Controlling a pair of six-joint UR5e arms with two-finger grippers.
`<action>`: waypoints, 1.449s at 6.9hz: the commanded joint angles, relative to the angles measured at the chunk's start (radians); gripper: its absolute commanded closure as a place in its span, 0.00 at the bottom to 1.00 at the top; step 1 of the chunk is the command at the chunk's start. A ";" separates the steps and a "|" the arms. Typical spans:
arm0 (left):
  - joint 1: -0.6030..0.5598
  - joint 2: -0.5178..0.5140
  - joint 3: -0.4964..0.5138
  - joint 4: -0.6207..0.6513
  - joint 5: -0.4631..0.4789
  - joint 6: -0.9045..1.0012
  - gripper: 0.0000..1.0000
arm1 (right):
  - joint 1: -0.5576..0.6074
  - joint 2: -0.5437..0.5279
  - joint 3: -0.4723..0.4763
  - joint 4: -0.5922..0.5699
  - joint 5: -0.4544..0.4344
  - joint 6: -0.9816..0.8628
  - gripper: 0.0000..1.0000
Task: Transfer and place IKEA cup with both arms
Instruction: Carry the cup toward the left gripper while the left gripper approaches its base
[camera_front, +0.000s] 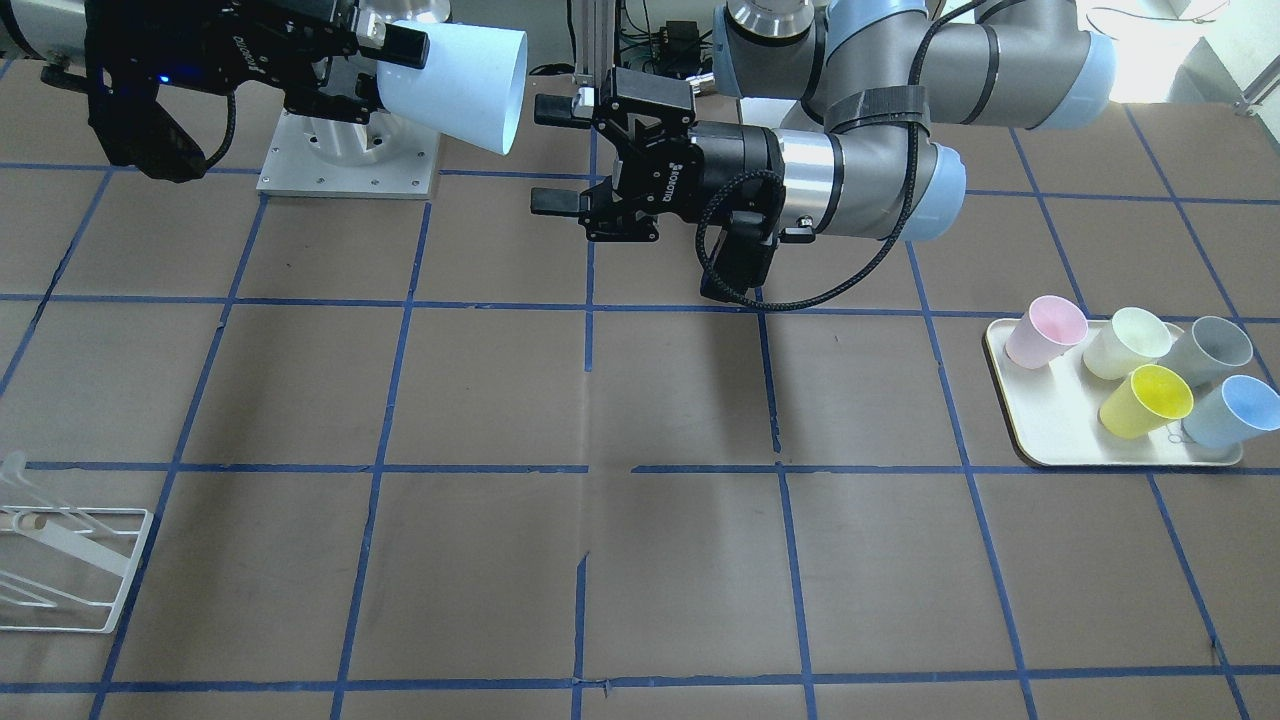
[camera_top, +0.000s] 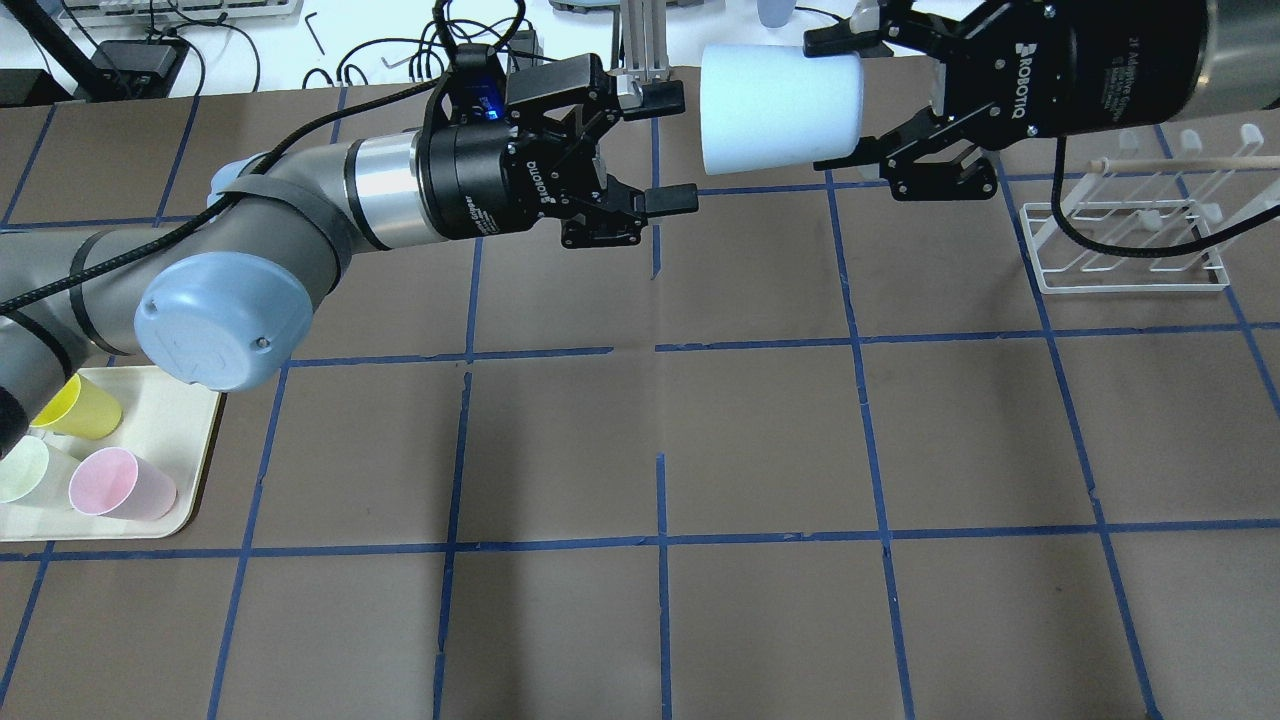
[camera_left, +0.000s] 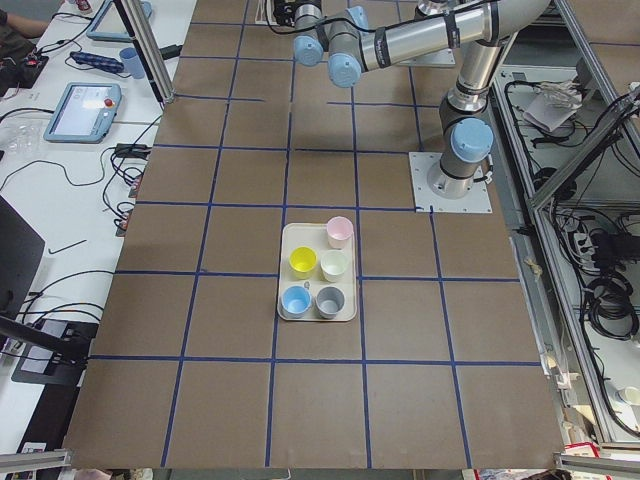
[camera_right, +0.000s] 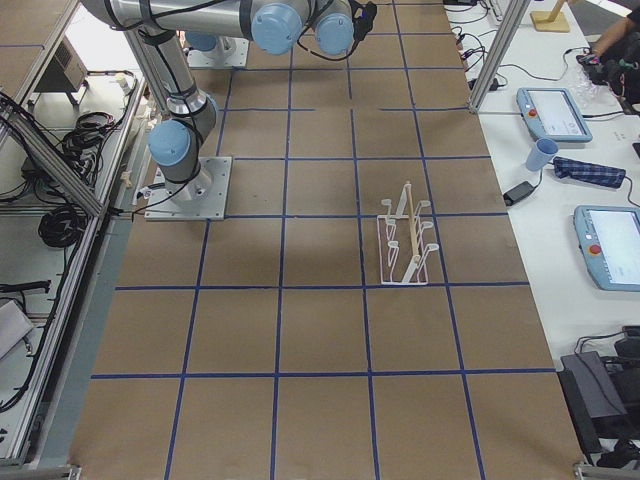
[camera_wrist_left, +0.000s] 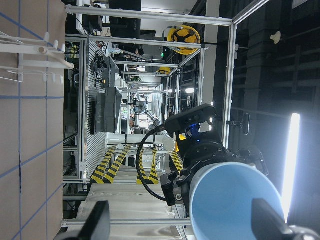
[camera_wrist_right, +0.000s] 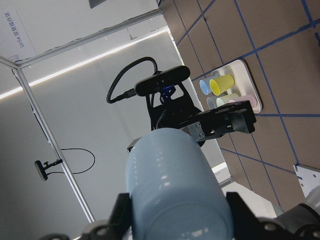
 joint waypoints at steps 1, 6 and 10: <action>-0.008 0.007 0.001 0.005 -0.005 -0.007 0.00 | 0.005 0.001 0.000 -0.002 0.001 0.000 0.53; -0.045 0.011 0.001 0.037 -0.026 -0.007 0.26 | 0.005 0.000 -0.001 -0.003 0.001 0.000 0.52; -0.045 0.004 0.007 0.046 -0.030 -0.006 0.62 | 0.005 0.000 -0.001 -0.003 0.001 0.000 0.50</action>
